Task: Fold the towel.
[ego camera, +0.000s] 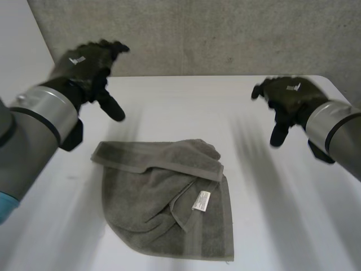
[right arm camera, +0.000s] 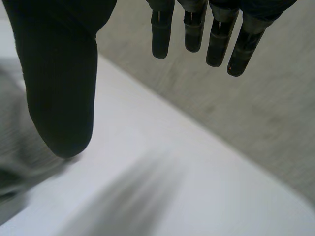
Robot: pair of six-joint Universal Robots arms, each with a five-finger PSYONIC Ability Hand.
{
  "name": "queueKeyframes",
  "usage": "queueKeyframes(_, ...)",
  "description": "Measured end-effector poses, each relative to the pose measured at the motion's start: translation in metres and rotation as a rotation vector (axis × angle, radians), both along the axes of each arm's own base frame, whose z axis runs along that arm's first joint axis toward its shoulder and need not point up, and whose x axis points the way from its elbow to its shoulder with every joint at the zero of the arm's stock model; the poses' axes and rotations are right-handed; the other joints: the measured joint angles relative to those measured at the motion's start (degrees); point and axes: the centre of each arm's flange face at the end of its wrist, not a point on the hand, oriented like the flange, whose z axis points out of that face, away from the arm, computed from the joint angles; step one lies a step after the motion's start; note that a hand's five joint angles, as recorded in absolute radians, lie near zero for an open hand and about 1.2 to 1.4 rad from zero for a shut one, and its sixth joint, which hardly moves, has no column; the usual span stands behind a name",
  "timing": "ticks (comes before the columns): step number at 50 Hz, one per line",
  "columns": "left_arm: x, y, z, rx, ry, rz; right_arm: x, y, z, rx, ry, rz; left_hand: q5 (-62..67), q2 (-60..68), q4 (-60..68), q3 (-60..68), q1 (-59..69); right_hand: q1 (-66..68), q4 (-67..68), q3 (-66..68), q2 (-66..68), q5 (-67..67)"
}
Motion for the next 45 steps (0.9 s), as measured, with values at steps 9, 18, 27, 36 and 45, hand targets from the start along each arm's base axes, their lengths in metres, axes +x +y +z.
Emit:
queueKeyframes(9,-0.039,-0.007,-0.052,0.113,-0.110,-0.103,0.003,0.005,-0.049,0.224,-0.103,0.017,0.00,-0.08,-0.11,-0.11,-0.05,0.00,0.00,0.00,0.00,-0.01)
queueKeyframes(18,-0.096,-0.002,-0.140,0.179,-0.349,-0.332,-0.001,0.010,-0.088,0.223,-0.104,-0.028,-0.01,0.66,0.51,0.65,0.16,0.00,0.00,0.00,0.00,-0.01)
queueKeyframes(27,-0.115,-0.010,-0.170,0.177,-0.380,-0.393,-0.011,0.012,-0.107,0.219,-0.042,-0.098,38.11,39.48,39.41,39.32,40.85,0.00,0.00,0.00,0.00,-0.01)
queueKeyframes(36,-0.104,-0.024,-0.132,0.098,-0.342,-0.251,-0.009,0.003,-0.114,0.211,-0.030,-0.099,55.95,58.46,58.21,58.23,55.83,0.00,0.00,0.00,0.00,-0.01)
queueKeyframes(45,-0.065,-0.019,-0.060,-0.002,-0.282,-0.107,0.019,-0.015,-0.112,0.205,-0.126,-0.048,57.06,59.49,59.27,59.33,56.46,0.00,0.00,0.00,0.00,-0.01)
